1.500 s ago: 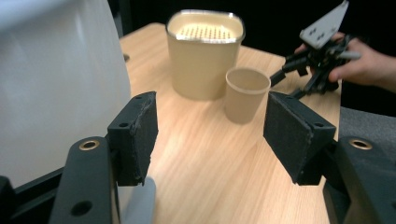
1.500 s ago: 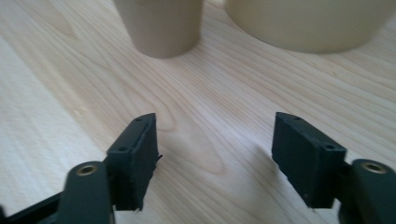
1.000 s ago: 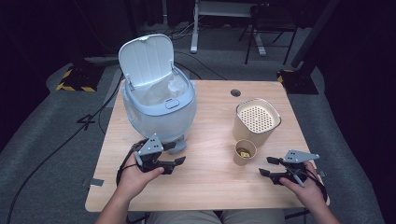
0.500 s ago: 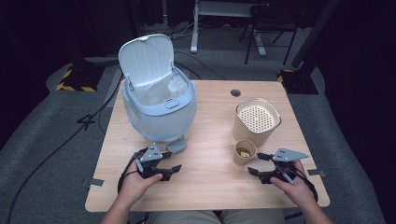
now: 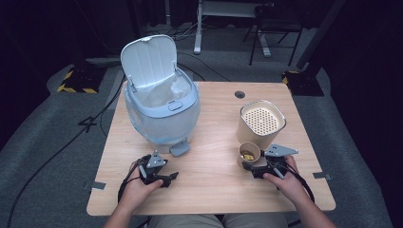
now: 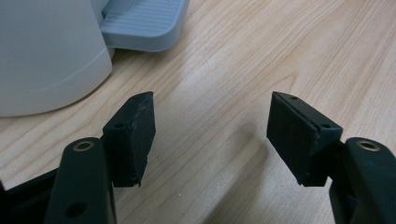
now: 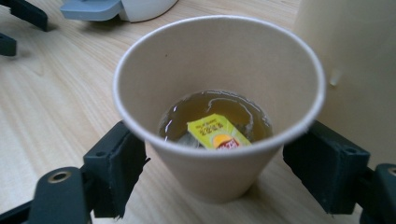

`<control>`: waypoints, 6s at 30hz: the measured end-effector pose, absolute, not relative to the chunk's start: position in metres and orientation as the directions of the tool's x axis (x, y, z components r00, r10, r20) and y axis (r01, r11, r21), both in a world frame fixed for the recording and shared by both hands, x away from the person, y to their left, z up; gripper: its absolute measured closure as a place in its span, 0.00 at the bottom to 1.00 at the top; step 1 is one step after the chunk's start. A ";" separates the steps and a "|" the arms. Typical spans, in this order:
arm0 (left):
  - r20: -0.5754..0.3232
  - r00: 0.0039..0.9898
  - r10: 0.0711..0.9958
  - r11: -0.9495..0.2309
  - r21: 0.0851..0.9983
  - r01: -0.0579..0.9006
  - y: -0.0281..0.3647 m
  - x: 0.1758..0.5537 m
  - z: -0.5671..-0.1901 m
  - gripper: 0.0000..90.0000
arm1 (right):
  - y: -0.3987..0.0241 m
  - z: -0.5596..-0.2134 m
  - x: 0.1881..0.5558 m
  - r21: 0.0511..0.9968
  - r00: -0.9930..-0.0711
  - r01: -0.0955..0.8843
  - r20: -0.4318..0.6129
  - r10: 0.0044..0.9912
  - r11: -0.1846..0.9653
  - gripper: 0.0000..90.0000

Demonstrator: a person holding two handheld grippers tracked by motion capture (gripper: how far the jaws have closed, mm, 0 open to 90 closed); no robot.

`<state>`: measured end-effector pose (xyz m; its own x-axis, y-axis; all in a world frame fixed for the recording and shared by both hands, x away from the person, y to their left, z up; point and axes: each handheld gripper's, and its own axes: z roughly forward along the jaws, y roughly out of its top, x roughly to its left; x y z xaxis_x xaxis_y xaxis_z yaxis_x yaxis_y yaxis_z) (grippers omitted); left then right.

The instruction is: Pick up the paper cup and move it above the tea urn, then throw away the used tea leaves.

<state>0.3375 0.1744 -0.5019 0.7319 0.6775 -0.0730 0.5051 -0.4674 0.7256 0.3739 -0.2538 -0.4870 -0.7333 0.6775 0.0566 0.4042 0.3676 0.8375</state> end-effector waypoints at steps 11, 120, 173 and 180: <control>-0.020 0.739 0.674 -0.515 0.705 0.488 0.170 0.339 -0.503 0.34 | -0.243 -0.493 0.380 0.845 -0.730 0.373 0.012 0.683 0.384 0.31; -0.021 0.755 0.655 -0.525 0.706 0.475 0.171 0.341 -0.503 0.33 | -0.291 -0.352 0.475 0.255 -0.540 0.002 -0.814 0.215 0.967 0.33; -0.018 0.757 0.653 -0.529 0.704 0.474 0.171 0.341 -0.503 0.33 | -0.249 -0.376 0.455 -0.787 0.112 0.113 -0.597 -0.794 0.607 0.33; -0.019 0.757 0.653 -0.529 0.704 0.474 0.171 0.341 -0.503 0.33 | -0.248 -0.376 0.454 -0.784 0.115 0.111 -0.600 -0.792 0.611 0.33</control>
